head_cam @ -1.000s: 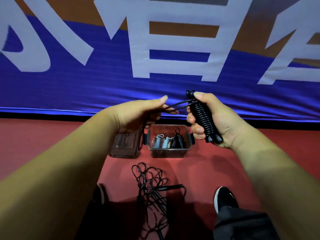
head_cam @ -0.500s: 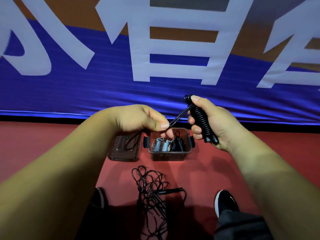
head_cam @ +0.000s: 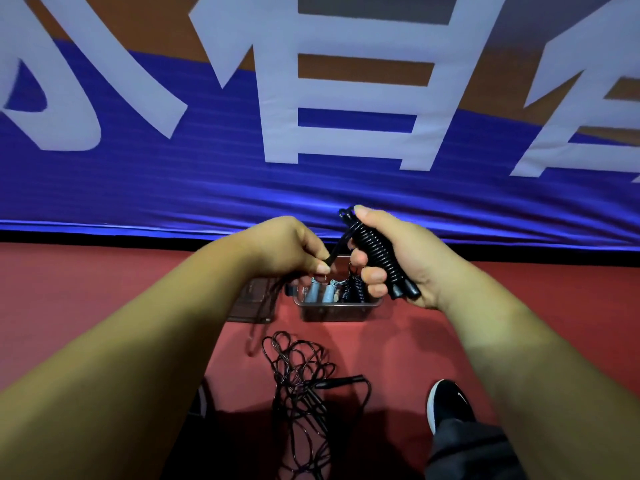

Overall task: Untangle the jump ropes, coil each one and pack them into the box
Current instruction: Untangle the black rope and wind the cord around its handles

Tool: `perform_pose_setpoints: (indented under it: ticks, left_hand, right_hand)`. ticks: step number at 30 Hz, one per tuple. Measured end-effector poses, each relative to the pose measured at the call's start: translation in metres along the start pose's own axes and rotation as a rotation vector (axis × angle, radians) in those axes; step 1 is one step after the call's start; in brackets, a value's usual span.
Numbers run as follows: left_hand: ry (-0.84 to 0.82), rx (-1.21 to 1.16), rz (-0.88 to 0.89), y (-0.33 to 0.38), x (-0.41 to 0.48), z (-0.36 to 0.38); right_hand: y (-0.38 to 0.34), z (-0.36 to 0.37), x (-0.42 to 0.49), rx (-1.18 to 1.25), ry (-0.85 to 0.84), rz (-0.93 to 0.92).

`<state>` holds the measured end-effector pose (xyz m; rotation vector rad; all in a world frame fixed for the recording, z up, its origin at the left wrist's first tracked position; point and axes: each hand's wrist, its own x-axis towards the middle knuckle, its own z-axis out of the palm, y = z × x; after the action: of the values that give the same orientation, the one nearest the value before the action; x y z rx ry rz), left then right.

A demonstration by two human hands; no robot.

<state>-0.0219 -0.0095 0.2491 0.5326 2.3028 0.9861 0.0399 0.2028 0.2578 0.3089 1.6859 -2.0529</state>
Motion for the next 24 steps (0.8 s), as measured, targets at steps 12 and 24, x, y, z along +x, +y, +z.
perform_pose_setpoints:
  ticks: [12,24]
  left_hand:
    - [0.058,0.049,0.190,0.021,0.003,0.008]
    - [0.339,0.256,0.387,0.040,0.008,0.006]
  right_hand:
    - [0.011,0.016,-0.013,-0.281,-0.311,0.394]
    - [0.016,0.000,0.006,-0.327,0.074,0.135]
